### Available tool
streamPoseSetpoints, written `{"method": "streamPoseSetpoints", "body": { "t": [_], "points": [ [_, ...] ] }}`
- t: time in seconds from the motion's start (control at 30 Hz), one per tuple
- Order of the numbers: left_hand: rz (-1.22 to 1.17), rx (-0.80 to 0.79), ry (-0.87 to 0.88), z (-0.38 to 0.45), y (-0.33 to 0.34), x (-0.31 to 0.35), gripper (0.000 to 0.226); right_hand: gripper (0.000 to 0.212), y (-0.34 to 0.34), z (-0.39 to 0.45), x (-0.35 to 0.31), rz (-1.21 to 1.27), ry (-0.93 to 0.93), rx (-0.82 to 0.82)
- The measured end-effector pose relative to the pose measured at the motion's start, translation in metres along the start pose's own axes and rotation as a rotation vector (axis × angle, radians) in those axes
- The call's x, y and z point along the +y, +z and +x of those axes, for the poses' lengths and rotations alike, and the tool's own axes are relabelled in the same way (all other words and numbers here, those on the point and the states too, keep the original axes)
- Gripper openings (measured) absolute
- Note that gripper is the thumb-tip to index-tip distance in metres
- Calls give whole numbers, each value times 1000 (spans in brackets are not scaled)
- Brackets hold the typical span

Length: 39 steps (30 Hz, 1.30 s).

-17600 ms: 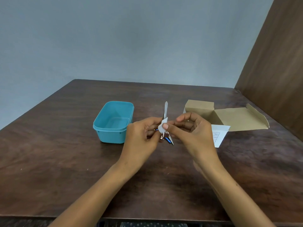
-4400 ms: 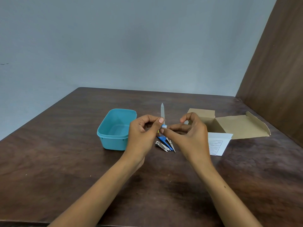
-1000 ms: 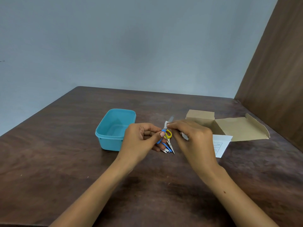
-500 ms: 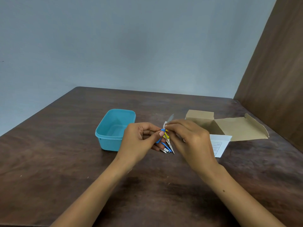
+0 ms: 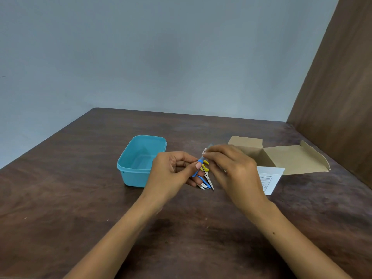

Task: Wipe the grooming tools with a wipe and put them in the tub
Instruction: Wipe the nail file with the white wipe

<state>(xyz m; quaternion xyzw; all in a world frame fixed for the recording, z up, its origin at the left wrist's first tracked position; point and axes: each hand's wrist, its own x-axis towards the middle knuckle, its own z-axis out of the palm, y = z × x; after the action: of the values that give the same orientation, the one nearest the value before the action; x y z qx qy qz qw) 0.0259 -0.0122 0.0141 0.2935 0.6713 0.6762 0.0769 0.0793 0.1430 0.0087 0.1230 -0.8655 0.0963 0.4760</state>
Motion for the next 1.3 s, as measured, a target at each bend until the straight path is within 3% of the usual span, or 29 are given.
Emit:
{"method": "streamPoseSetpoints", "body": {
  "t": [0.17, 0.33, 0.57, 0.8, 1.03, 1.3],
  "points": [
    [18, -22, -8, -1, 0, 2, 8, 23, 1, 5, 11, -54, 43, 35],
    [32, -27, -30, -2, -1, 2, 8, 15, -1, 10, 16, -79, 121, 59],
    [-120, 15, -102, -2, -3, 6, 13, 14, -7, 8, 8, 213, 343, 201],
    [-259, -11, -185, -2, -4, 9, 16, 10, -3, 3, -6, 294, 370, 148],
    [-247, -36, -211, -4, -5, 14, 31, 13, -3, 3, -7, 266, 343, 131],
    [-223, -51, -247, -4, -5, 15, 13, 11, -4, 3, -5, 284, 330, 161]
  ]
}}
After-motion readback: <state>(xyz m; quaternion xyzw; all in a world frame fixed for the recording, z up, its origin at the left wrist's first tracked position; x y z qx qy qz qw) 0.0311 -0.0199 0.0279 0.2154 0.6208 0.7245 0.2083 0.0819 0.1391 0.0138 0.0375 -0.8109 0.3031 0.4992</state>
